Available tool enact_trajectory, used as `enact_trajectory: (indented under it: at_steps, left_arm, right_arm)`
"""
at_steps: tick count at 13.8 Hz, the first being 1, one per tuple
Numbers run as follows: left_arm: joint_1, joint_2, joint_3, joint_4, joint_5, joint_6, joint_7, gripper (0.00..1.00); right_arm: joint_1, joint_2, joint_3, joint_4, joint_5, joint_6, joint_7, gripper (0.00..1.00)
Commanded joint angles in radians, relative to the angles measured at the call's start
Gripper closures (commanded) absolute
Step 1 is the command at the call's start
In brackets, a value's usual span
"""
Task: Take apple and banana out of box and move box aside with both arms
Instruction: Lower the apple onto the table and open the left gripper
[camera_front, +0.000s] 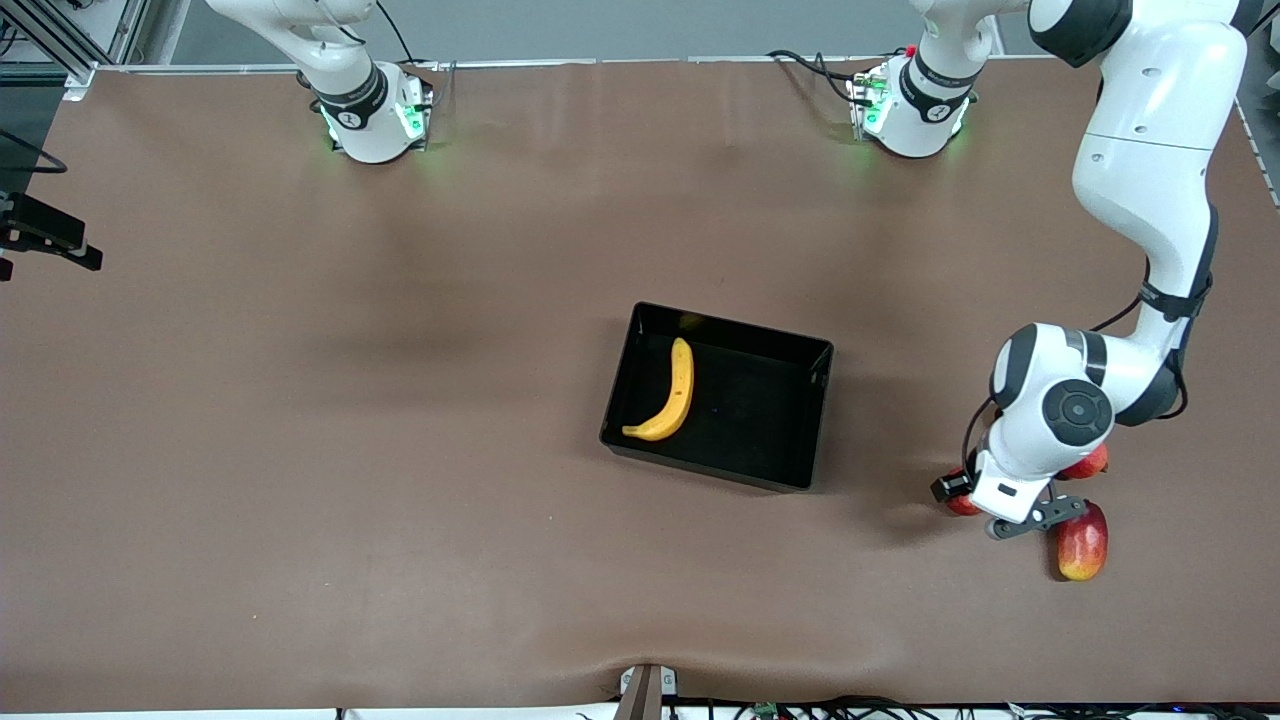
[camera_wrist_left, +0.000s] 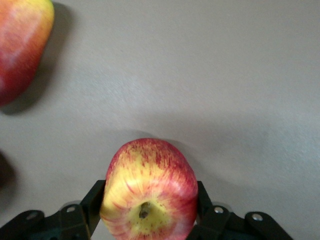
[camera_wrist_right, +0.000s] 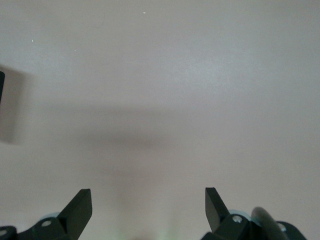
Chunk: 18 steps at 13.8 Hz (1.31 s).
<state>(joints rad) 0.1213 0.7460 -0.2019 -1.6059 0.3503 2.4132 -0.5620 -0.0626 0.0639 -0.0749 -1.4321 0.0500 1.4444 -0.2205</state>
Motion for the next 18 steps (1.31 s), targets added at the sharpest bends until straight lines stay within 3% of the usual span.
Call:
enact_trajectory:
  at_steps: [1,6,7,8,9,13,18]
  left_arm:
    - [0.047,0.033,-0.008,0.049,0.010,0.004,0.068,1.00]
    - [0.069,0.049,-0.010,0.054,0.006,0.006,0.117,1.00]
    - [0.069,0.049,-0.008,0.054,0.006,0.015,0.116,0.89]
    - [0.069,0.047,-0.008,0.054,0.007,0.015,0.117,0.52]
    - [0.070,0.042,-0.008,0.054,0.007,0.015,0.116,0.02]
    - [0.060,-0.016,-0.033,0.052,0.007,-0.008,0.110,0.00]
    - [0.051,-0.094,-0.195,0.136,0.006,-0.248,0.094,0.00]
  right_arm:
    - [-0.026,0.002,0.006,0.002,-0.015,0.002,0.006,0.00]
    - [-0.014,0.000,0.010,0.006,-0.012,0.005,0.006,0.00]
    - [-0.014,0.000,0.012,0.007,-0.009,0.005,0.006,0.00]
    - [-0.014,0.000,0.012,0.007,-0.009,0.005,0.006,0.00]
    - [-0.014,0.000,0.011,0.007,-0.009,0.005,0.006,0.00]
    - [-0.014,0.002,0.010,0.007,-0.015,0.010,0.001,0.00]
    - [-0.014,0.000,0.012,0.007,-0.013,0.011,0.000,0.00]
